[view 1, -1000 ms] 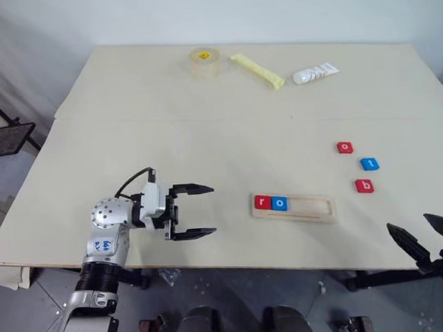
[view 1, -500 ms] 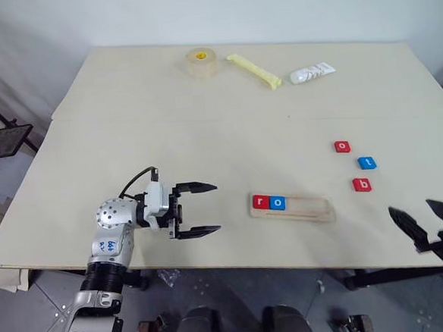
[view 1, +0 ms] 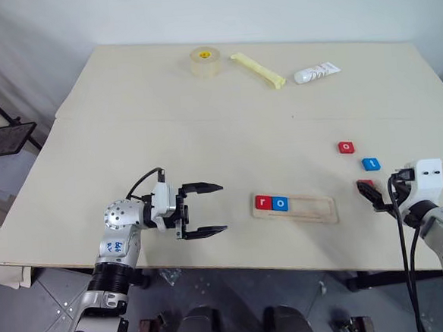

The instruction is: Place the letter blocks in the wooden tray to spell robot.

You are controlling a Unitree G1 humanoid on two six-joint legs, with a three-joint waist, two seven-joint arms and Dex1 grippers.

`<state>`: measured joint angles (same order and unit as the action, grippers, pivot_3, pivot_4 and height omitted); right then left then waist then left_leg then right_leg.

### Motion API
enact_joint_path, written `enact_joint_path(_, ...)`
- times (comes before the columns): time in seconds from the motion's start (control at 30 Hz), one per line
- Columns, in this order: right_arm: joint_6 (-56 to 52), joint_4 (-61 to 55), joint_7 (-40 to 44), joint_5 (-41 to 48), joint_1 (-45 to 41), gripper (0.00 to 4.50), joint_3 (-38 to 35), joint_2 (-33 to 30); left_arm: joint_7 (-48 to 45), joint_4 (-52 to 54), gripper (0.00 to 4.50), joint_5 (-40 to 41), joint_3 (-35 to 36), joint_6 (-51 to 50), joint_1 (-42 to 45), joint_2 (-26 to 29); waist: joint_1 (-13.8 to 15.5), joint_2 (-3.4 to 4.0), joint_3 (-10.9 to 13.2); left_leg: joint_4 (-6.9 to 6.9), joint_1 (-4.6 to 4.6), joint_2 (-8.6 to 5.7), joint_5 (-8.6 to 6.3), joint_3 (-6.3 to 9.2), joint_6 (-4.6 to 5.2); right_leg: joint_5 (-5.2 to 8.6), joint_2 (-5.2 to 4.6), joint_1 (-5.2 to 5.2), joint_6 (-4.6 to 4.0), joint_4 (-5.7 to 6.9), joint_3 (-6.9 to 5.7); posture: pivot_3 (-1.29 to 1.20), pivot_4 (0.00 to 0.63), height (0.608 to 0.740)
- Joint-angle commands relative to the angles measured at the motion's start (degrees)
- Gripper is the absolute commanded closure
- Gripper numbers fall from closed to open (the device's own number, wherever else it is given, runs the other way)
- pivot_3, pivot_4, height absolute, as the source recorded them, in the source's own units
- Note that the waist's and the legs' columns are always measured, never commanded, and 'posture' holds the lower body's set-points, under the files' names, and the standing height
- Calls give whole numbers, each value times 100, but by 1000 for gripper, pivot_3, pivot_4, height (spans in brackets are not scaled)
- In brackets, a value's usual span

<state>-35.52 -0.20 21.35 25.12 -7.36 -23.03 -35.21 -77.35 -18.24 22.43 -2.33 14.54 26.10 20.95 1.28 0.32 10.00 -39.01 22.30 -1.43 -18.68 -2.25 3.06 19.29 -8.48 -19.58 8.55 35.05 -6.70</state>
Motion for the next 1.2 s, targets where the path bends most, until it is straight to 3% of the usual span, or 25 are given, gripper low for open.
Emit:
enact_joint_path(0.03,151,23,77,-106,15,0,71,62,54,149,50,38,9,72,-26,-9,-2,0,0,0,0,0,0,0,0,0,0,0,0,0,0,0,150,740)
enact_joint_path(0.3,250,92,17,-269,72,0,166,247,46,13,50,27,-7,116,41,-48,-9,0,0,0,-2,4,0,0,-1,0,2,2,0,0,0,0,150,740)
enact_joint_path(0.4,133,-13,-141,-267,119,644,157,370,27,-51,0,31,-5,124,89,-58,-12,0,0,0,-3,5,0,0,-1,0,3,2,0,0,0,0,150,740)
enact_joint_path(0.63,245,-198,-386,-235,178,2992,30,645,-66,-227,0,38,-13,133,206,-96,-11,0,0,-1,-5,5,0,0,-1,0,4,5,0,0,1,0,150,740)
enact_joint_path(0.87,156,-960,-615,-86,523,3036,-227,780,-202,-366,0,52,11,167,284,-84,8,0,0,0,-3,2,0,4,-1,0,2,3,0,1,2,0,150,740)
enact_joint_path(1.03,41,-2147,-969,-55,1337,3036,-353,1138,-401,-502,0,72,20,193,368,-36,9,1,0,9,-1,3,0,5,-2,0,3,-3,0,3,0,0,150,740)
enact_joint_path(1.2,67,-2436,-1088,-81,1675,3036,-334,1384,-478,-619,0,58,33,228,446,-49,-6,1,-1,5,-3,0,0,-4,-2,0,3,-2,0,-2,7,0,150,740)
